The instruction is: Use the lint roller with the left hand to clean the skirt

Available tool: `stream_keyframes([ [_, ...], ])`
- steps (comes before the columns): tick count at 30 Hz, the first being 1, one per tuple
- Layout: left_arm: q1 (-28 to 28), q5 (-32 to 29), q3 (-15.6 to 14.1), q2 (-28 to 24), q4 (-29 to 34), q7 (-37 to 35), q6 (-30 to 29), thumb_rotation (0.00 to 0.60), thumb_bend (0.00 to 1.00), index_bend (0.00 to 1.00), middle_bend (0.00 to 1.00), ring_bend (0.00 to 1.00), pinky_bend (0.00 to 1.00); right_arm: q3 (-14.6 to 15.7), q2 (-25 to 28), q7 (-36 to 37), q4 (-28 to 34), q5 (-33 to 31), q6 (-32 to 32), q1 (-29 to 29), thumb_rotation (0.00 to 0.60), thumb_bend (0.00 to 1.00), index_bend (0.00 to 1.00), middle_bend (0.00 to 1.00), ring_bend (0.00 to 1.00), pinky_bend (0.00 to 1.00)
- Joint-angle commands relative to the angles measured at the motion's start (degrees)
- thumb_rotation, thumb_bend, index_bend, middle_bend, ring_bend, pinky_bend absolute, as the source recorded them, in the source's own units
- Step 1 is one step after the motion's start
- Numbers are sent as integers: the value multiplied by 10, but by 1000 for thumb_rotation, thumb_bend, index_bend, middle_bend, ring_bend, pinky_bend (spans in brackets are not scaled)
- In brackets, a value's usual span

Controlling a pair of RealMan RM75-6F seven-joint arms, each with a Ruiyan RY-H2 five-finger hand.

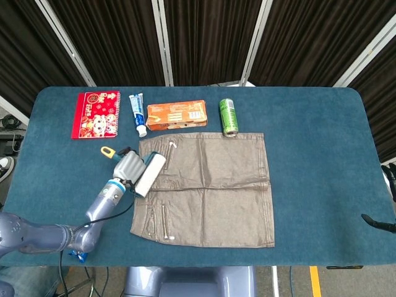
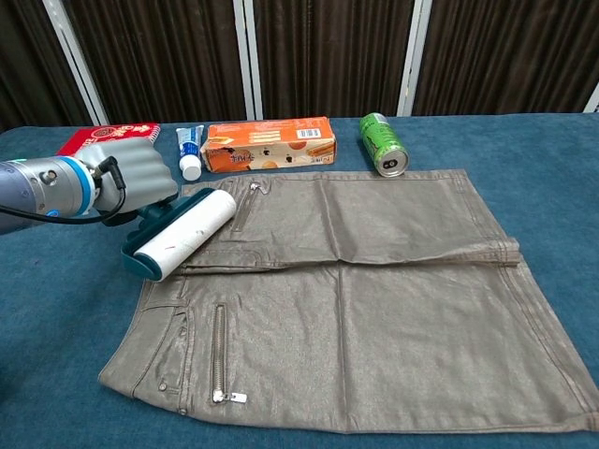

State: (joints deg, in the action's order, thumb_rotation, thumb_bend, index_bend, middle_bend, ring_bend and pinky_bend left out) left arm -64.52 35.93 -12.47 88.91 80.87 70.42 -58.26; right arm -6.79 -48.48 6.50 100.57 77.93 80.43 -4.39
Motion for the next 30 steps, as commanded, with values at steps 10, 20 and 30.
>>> stream_keyframes([
  [10,58,16,7,-13,-41,-82,17,600,775,585,437,381,466,3,-1,-9,5,6,3,1,600,0,0,0,0,0],
  [20,110,48,18,-15,-83,-150,3,600,141,403,282,190,297,5,-2,-14,10,11,6,2,600,0,0,0,0,0],
  [30,155,34,75,-67,-3,-233,-46,600,0,0,0,0,0,8,2,-9,15,24,14,5,600,0,0,0,0,0],
])
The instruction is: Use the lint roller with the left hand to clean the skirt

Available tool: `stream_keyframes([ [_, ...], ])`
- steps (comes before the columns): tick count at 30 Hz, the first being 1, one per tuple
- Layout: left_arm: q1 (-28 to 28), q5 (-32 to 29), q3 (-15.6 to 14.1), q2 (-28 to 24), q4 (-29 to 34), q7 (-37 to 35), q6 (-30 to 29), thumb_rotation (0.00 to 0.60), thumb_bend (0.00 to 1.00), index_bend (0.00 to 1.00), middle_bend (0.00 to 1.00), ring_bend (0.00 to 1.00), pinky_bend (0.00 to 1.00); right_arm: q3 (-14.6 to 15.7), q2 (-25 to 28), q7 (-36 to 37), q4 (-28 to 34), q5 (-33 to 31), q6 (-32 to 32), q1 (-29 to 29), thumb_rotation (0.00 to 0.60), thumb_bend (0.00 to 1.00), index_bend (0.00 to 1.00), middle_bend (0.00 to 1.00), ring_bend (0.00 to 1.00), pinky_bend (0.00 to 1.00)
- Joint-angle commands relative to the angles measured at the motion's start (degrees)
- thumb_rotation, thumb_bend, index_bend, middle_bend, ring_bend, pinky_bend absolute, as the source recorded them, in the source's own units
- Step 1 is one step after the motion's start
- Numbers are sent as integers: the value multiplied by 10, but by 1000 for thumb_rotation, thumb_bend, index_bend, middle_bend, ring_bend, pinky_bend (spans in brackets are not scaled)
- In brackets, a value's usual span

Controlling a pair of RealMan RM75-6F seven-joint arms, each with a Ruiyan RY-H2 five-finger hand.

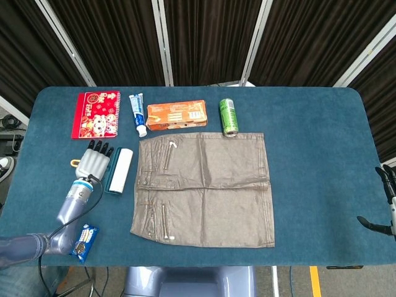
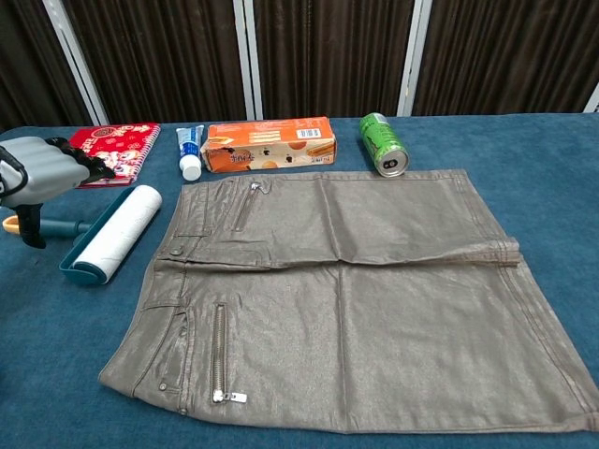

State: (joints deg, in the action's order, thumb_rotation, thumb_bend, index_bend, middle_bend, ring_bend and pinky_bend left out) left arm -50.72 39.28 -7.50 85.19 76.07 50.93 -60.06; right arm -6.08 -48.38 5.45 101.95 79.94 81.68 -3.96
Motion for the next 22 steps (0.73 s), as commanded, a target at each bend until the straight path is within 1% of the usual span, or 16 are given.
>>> stream_keyframes([
  [1,23,6,32,-41,60,-53,-38,600,0,0,0,0,0,2,1,3,2,6,3,1,600,0,0,0,0,0],
  [2,35,17,42,-58,85,-80,-58,600,0,0,0,0,0,3,2,4,2,9,4,2,600,0,0,0,0,0],
  [5,66,50,58,-93,135,-143,-106,600,0,0,0,0,0,5,3,6,3,17,7,3,600,0,0,0,0,0],
  [6,86,70,61,-110,158,-174,-134,600,0,0,0,0,0,6,3,8,4,21,9,3,600,0,0,0,0,0],
  [10,152,140,64,-148,217,-279,-222,600,0,0,0,0,0,8,4,12,4,33,15,5,600,0,0,0,0,0],
  [11,168,159,60,-155,226,-299,-241,600,0,0,0,0,0,9,3,12,3,36,16,6,600,0,0,0,0,0],
  [12,189,187,50,-164,236,-320,-267,600,0,0,0,0,0,10,3,14,3,39,18,6,600,0,0,0,0,0],
  [17,259,267,9,-194,265,-373,-335,600,0,0,0,0,0,13,2,18,0,47,20,7,600,0,0,0,0,0],
  [22,308,321,-18,-210,273,-402,-368,600,0,0,0,0,0,15,4,23,-1,51,23,9,600,0,0,0,0,0],
])
